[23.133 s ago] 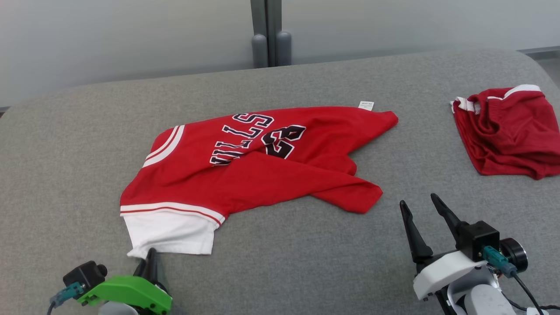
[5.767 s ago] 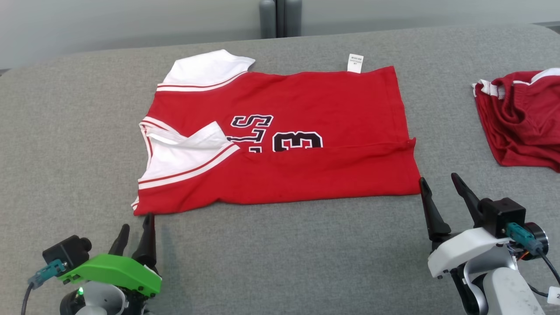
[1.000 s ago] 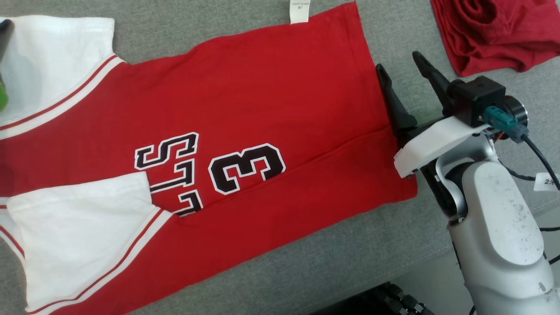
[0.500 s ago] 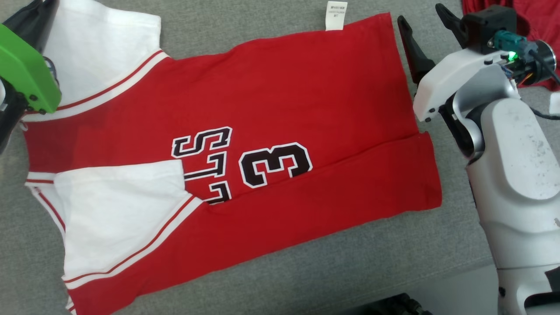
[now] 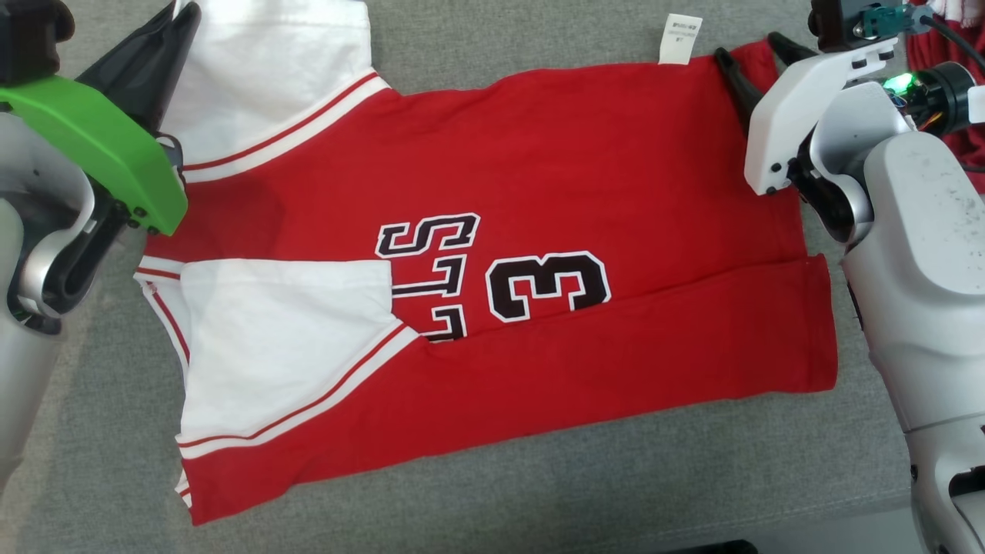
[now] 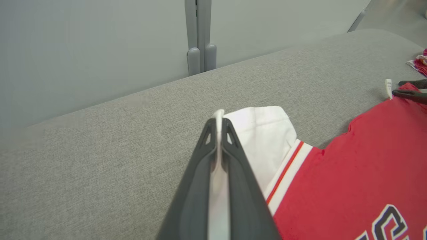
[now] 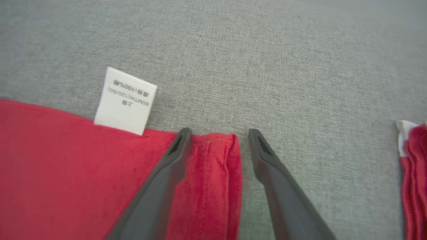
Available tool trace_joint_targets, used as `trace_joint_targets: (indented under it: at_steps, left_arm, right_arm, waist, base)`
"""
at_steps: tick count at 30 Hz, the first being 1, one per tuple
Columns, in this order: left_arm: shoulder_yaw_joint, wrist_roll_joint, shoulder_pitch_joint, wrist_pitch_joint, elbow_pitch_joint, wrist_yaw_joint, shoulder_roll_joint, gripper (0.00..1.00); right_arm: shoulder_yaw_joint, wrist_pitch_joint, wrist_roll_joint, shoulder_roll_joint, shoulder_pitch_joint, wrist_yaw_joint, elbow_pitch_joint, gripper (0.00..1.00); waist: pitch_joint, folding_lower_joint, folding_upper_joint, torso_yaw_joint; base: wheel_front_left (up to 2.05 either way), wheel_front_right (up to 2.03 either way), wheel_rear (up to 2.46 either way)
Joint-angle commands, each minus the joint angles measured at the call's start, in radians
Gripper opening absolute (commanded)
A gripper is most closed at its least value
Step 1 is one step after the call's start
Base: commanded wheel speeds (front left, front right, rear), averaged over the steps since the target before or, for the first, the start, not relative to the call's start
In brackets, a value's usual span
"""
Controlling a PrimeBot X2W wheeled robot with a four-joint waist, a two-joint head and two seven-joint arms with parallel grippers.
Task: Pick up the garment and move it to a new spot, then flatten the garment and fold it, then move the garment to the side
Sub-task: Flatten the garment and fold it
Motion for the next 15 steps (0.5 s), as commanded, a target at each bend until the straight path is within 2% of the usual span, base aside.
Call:
trace_joint_targets:
  at_steps: [1, 5, 15]
  left_arm:
    - [-0.002, -0.007, 0.014, -0.012, 0.002, -0.003, -0.004, 0.00]
    - [-0.010, -0.010, 0.018, -0.039, 0.014, -0.003, -0.011, 0.00]
    - [-0.025, -0.035, 0.048, -0.161, 0.073, -0.001, -0.042, 0.00]
  right_arm:
    - [0.006, 0.012, 0.015, -0.008, 0.003, -0.001, 0.017, 0.00]
    - [0.006, -0.007, 0.020, -0.020, -0.003, -0.001, 0.037, 0.00]
    - [-0.007, -0.223, -0.036, -0.012, 0.000, -0.001, 0.100, 0.00]
  waist:
    - [-0.010, 0.0000, 0.0000, 0.008]
    - [-0.025, 0.0000, 0.0000, 0.012]
    - [-0.121, 0.0000, 0.0000, 0.029]
  base:
    - [0.00, 0.00, 0.00]
    - [0.00, 0.00, 0.00]
    - [0.00, 0.00, 0.00]
